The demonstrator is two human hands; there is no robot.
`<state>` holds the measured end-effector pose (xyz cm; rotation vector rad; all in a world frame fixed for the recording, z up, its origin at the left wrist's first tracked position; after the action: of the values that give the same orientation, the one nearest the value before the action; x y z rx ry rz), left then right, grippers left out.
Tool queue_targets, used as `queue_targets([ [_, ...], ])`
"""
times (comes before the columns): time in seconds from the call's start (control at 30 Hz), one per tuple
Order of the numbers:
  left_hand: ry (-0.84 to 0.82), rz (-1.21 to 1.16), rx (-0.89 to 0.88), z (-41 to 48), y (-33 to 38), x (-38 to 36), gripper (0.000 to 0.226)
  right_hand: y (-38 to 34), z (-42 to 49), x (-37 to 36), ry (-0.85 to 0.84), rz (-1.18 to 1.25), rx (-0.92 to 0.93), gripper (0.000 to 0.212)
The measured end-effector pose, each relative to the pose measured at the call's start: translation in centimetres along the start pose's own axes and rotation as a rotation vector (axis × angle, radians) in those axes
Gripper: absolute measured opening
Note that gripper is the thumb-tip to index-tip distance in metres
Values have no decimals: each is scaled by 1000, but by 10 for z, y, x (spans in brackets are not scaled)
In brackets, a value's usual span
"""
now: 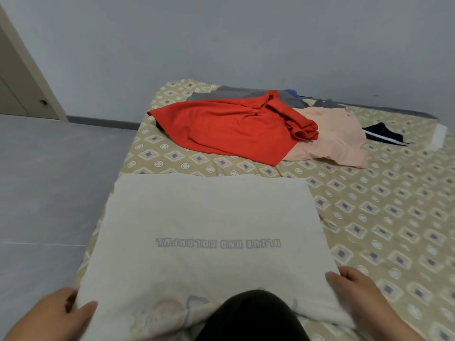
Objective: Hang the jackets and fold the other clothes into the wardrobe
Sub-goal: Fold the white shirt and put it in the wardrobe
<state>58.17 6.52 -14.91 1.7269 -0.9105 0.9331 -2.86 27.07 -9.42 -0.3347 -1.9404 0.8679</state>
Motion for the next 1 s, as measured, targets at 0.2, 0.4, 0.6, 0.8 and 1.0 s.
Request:
queue_targets([
  [0.2, -322, -187, 123, -43, -2, -4, 28, 53, -39, 7, -189, 97, -382, 19],
  [0.4, -415, -596, 534, -80, -4, -13, 32, 72, -71, 3, -271, 342, -654, 32],
  [0.6, -229, -953, 636, -83, 15, 4, 10, 50, -87, -16, -197, 704, -739, 11],
  [0.8, -131, -1213, 544, -79, 40, 40, 11, -7, -67, 23, -83, 689, -399, 17],
  [1.0, 210, -1342, 321, -55, 64, 124, 14, -120, -64, 86, 5, 515, 245, 49],
])
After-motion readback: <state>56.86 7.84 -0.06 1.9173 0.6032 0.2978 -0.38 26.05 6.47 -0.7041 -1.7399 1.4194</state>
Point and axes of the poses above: each hand's wrist, its own z-axis towards the middle knuckle, its own x-axis out of the back of the hand, y = z × x, the point moved 9 cm from there along z, towards the middle knuckle, and after that the axes turned 13 degrees about y, right-handed, at the moved point
